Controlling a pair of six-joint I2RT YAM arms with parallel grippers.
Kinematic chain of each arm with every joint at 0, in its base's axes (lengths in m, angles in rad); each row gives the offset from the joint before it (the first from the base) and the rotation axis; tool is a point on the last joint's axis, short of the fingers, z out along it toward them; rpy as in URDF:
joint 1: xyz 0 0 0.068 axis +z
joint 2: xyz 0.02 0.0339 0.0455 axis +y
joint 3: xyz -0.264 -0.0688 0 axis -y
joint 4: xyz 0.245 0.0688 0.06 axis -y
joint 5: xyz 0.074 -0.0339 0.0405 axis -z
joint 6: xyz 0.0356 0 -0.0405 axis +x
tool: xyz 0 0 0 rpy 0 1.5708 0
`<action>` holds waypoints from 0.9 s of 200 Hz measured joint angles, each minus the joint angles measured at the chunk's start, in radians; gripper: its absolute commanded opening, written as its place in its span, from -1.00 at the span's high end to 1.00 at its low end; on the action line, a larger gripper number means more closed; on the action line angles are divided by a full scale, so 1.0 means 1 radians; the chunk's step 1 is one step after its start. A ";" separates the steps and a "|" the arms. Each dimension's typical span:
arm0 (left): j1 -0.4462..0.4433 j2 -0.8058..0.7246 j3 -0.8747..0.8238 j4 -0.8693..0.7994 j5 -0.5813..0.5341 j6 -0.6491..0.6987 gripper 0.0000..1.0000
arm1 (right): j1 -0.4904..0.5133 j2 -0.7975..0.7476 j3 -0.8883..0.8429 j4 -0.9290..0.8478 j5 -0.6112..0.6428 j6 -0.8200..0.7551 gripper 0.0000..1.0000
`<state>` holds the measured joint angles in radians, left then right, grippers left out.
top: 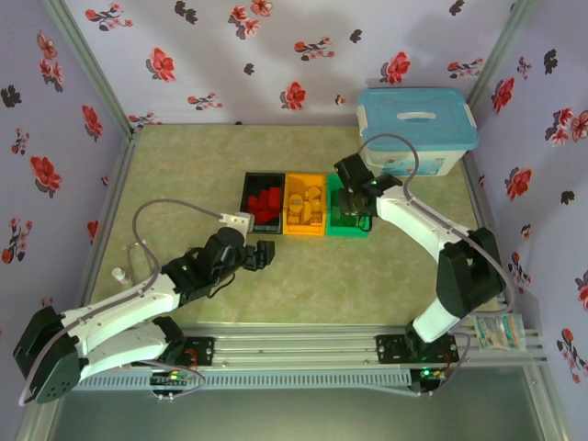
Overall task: Sort the legos into containers by color
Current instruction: Place the lego in the container.
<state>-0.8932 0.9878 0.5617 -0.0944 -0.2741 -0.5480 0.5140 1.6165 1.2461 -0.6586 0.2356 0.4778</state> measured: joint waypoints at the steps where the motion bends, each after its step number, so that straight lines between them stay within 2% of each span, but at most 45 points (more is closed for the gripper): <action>1: 0.000 0.000 0.000 0.000 0.000 0.000 -0.60 | 0.000 0.001 0.002 0.000 0.000 0.000 0.46; 16: 0.003 -0.002 0.000 0.000 -0.004 0.000 -0.60 | -0.009 0.037 0.032 -0.003 -0.003 -0.013 0.44; 25: 0.004 -0.002 0.000 0.000 -0.005 0.000 -0.60 | -0.013 0.059 0.051 -0.005 -0.008 -0.019 0.36; 30: 0.005 -0.002 0.000 0.000 -0.005 0.000 -0.60 | -0.013 0.069 0.061 -0.006 -0.008 -0.023 0.20; 39: 0.005 -0.002 0.000 -0.001 -0.005 0.001 -0.60 | -0.013 0.088 0.077 -0.006 -0.014 -0.026 -0.29; 49: 0.006 -0.002 0.000 -0.004 -0.005 0.001 -0.60 | -0.013 0.101 0.090 -0.006 -0.022 -0.035 -0.44; 89: 0.016 -0.004 0.000 -0.014 -0.008 0.001 -0.60 | -0.013 0.103 0.085 -0.019 -0.030 -0.049 -0.43; 180: 0.018 0.018 0.000 -0.011 -0.007 0.001 -0.60 | -0.002 -0.066 -0.134 -0.011 -0.087 -0.012 -0.40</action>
<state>-0.8757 1.0054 0.5621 -0.1055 -0.2810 -0.5472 0.5125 1.5501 1.1122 -0.6701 0.1490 0.4660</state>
